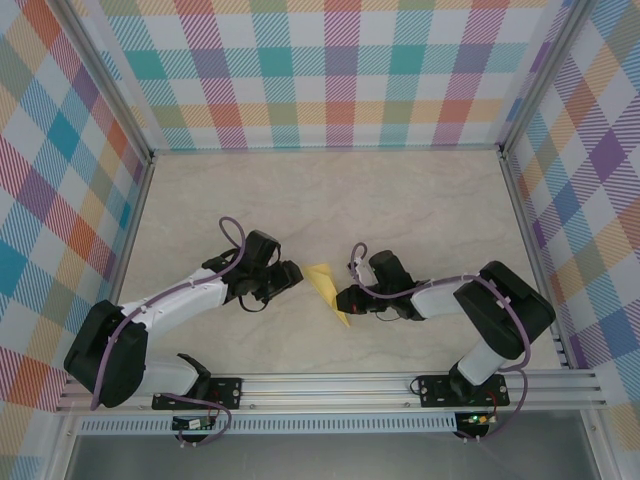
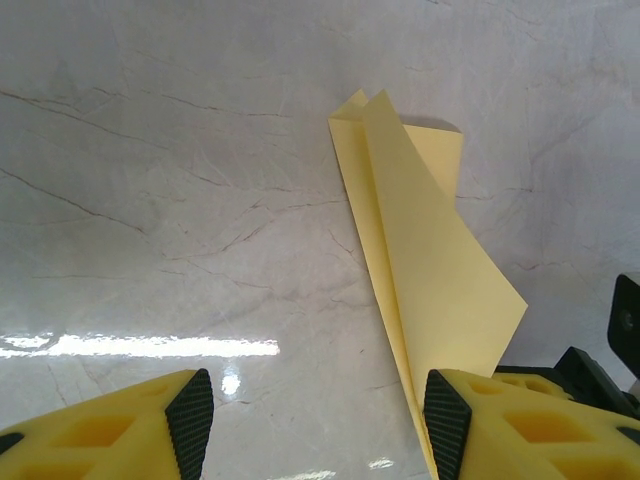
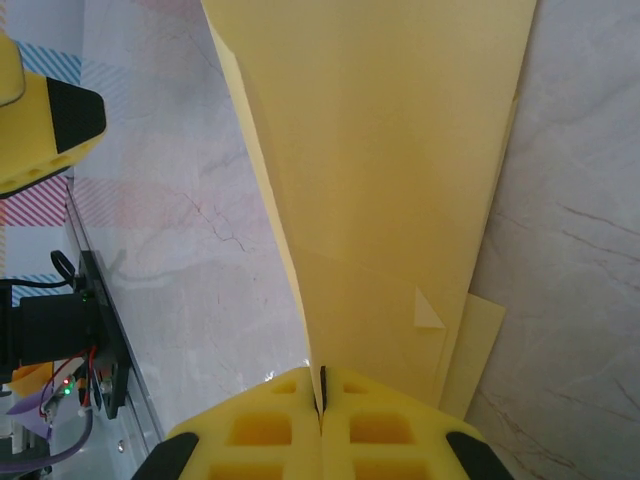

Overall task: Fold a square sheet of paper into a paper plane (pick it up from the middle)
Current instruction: Fold the wing for the fifth time at the center of the table.

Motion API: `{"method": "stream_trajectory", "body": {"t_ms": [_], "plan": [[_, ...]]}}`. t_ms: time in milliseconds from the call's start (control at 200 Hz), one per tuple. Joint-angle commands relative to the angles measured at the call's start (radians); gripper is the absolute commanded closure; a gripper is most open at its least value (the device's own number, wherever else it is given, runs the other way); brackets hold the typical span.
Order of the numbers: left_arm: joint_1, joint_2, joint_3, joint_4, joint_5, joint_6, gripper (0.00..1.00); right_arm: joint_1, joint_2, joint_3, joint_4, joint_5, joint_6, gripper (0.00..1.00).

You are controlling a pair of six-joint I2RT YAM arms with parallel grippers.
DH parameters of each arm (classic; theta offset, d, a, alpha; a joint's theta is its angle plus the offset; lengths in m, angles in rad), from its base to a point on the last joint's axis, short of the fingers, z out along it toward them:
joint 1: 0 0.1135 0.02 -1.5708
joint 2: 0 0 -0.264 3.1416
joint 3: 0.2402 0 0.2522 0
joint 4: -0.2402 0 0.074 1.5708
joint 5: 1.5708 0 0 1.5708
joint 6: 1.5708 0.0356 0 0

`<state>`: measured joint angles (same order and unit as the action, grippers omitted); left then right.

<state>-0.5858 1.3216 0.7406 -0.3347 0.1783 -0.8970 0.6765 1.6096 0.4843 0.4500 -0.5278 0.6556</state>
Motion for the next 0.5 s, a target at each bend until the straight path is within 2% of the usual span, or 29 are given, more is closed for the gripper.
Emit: {"method": "stream_trajectory", "body": {"t_ms": [0, 495], "plan": [[0.013, 0.004, -0.016, 0.024, 0.020, 0.009, 0.41, -0.012, 0.028, 0.016, 0.035, -0.043, 0.038, 1.00], [0.012, -0.001, -0.037, 0.048, 0.039, 0.006, 0.42, -0.032, 0.119, -0.011, 0.127, -0.071, 0.145, 1.00]]}}
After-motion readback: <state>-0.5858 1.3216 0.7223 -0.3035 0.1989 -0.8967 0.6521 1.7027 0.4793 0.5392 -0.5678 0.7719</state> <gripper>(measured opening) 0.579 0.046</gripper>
